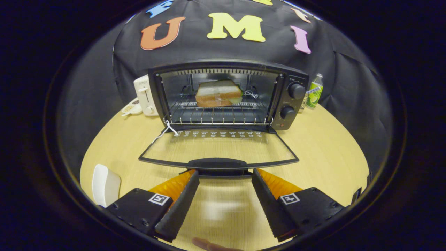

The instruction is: Open the toaster oven, put the food inside, and close the toaster oven door.

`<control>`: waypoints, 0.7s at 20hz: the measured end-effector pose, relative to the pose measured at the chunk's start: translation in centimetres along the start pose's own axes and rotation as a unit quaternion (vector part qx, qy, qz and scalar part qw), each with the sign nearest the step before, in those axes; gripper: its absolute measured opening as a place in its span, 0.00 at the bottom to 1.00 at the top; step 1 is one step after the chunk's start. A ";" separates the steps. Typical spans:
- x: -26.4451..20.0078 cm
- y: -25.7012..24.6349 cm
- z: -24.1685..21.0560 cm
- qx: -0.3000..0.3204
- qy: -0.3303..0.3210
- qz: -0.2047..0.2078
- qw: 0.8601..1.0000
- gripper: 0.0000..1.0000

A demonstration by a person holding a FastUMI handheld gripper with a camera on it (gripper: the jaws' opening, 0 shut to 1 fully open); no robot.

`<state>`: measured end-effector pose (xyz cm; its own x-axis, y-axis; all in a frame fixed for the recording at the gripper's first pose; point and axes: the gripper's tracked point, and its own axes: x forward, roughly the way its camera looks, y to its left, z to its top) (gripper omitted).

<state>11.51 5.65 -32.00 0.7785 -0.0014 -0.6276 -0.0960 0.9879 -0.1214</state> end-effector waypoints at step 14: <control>-1.9 0.1 6.7 -0.034 -0.126 -0.023 0.991 0.99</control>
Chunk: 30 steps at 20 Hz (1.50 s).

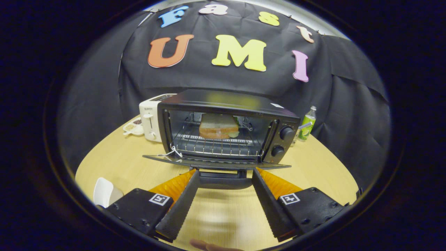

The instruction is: Open the toaster oven, put the food inside, and close the toaster oven door.

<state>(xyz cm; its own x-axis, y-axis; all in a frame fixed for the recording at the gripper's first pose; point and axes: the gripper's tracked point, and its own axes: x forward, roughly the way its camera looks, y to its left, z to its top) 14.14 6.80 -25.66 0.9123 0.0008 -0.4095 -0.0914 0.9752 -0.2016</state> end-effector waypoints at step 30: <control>-29.1 -5.9 18.6 0.085 -0.258 0.012 0.962 0.97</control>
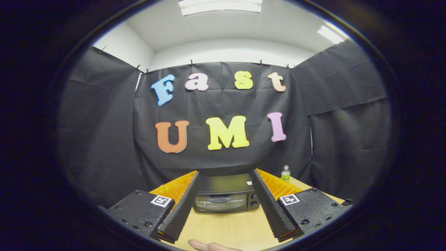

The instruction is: Open the toaster oven, put the food inside, and close the toaster oven door.

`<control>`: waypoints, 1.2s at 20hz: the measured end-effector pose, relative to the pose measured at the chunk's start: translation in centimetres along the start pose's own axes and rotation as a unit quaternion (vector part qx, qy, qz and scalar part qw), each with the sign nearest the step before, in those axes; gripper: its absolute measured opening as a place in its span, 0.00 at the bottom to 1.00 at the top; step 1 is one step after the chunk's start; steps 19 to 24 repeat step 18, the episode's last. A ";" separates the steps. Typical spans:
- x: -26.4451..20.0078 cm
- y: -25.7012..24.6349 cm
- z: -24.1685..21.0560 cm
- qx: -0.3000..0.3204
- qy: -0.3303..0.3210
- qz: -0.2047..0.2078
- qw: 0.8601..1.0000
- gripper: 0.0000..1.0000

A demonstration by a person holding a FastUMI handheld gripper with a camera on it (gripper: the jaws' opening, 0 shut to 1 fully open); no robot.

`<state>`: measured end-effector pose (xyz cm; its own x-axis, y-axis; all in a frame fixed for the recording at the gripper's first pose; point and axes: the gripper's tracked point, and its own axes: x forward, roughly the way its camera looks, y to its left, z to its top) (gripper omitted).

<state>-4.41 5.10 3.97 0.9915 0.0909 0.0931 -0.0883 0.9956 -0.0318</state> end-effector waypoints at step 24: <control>-1.2 3.9 -1.0 0.002 0.018 0.054 0.998 0.97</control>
